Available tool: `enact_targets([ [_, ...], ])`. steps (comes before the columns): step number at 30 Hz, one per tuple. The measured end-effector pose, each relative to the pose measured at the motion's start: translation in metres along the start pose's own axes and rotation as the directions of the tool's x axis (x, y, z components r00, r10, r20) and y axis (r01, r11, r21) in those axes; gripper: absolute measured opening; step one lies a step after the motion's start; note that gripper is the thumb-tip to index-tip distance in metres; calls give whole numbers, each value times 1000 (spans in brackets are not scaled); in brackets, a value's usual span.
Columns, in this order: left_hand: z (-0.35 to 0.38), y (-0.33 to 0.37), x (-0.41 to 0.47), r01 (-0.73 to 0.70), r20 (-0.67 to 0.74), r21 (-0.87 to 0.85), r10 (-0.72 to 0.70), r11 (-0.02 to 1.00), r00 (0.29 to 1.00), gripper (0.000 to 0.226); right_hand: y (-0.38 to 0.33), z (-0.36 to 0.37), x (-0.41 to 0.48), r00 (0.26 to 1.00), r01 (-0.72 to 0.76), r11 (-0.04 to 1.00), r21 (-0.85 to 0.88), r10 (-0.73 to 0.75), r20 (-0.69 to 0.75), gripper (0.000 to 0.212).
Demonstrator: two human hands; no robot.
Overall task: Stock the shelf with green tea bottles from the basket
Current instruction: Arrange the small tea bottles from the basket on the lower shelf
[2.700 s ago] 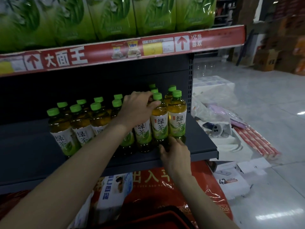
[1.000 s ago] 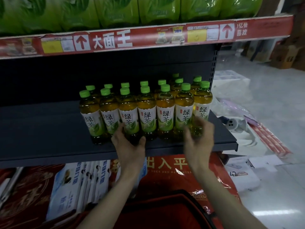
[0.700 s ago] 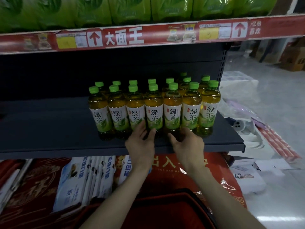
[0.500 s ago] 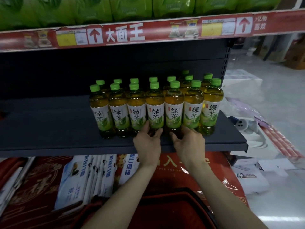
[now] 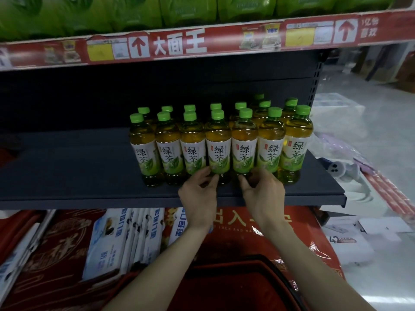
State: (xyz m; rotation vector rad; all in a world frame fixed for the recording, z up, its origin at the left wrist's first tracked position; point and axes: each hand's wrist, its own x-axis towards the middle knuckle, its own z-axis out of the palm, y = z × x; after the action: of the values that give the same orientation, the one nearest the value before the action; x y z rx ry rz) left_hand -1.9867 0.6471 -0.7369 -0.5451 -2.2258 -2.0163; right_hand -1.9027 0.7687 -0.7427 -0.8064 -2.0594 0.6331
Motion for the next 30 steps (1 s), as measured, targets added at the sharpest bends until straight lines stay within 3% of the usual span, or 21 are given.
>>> enact_targets([
  [3,-36,-11,3,-49,17,72,48,996,999,31,-20,-1,-16,999,39,995,96,-40,8,24],
  [9,-101,-25,27,-22,-47,198,32,980,998,41,-54,26,-45,969,98,989,107,-120,218,37],
  [12,-115,-28,34,40,78,171,-54,984,995,48,-67,43,-47,959,35,996,84,-57,276,45],
  [17,-125,-35,38,51,228,165,-89,985,970,61,-76,63,-39,970,-23,999,35,14,241,24],
  [22,-124,-31,52,44,311,180,-99,983,945,54,-76,79,-25,976,-4,998,-66,18,217,29],
  [28,-119,-30,54,14,308,209,-79,978,948,42,-75,90,-22,986,-3,993,-119,23,164,33],
  [30,-116,-30,52,25,309,223,-95,975,946,50,-76,91,-23,991,4,995,-104,11,135,32],
])
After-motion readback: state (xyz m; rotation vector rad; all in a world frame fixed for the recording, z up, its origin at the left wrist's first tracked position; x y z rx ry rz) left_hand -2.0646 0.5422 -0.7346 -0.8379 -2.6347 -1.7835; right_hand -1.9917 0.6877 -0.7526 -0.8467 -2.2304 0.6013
